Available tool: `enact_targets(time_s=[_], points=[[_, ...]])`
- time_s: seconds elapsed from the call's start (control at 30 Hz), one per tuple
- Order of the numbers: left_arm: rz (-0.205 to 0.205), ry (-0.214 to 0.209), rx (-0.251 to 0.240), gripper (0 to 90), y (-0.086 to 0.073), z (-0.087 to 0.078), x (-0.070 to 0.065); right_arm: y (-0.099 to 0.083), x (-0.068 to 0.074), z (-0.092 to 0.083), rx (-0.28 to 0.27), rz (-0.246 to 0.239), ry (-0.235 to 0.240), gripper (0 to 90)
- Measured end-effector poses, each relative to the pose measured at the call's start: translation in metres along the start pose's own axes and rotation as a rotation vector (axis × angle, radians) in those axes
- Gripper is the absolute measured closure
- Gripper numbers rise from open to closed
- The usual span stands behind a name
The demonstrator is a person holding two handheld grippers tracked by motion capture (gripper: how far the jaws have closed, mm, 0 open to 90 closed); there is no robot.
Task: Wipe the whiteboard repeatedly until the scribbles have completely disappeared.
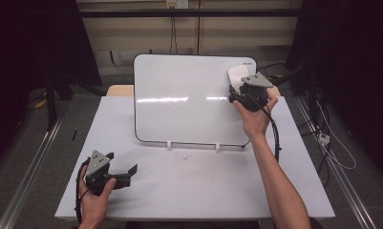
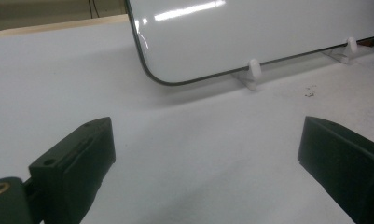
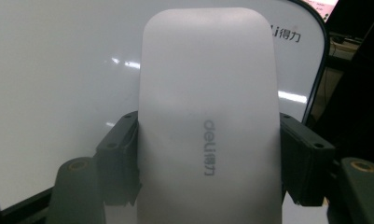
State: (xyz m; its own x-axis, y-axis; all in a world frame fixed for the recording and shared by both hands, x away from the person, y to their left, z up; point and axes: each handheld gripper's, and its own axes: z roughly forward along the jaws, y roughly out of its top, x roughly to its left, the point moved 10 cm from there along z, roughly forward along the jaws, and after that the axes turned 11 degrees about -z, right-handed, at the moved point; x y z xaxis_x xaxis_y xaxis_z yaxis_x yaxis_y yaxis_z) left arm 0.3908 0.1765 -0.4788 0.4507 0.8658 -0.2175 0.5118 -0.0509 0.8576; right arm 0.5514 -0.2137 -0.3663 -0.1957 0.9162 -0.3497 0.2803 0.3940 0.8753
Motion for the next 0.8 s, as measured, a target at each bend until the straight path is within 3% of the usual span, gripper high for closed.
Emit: enact_targets(time_s=[0.17,0.5,0.8], points=[[-0.003,0.0,0.005,3.9,0.0,0.001,0.001,-0.004,0.003,-0.002,0.001,0.022,0.035,31.4],[0.004,-0.003,0.0,3.9,0.001,0.001,-0.001,0.001,0.006,-0.019,-0.027,-0.018,0.03,31.4],[0.007,0.001,-0.003,3.9,0.002,0.002,-0.002,-0.016,0.015,-0.03,-0.01,-0.037,0.059,31.4]])
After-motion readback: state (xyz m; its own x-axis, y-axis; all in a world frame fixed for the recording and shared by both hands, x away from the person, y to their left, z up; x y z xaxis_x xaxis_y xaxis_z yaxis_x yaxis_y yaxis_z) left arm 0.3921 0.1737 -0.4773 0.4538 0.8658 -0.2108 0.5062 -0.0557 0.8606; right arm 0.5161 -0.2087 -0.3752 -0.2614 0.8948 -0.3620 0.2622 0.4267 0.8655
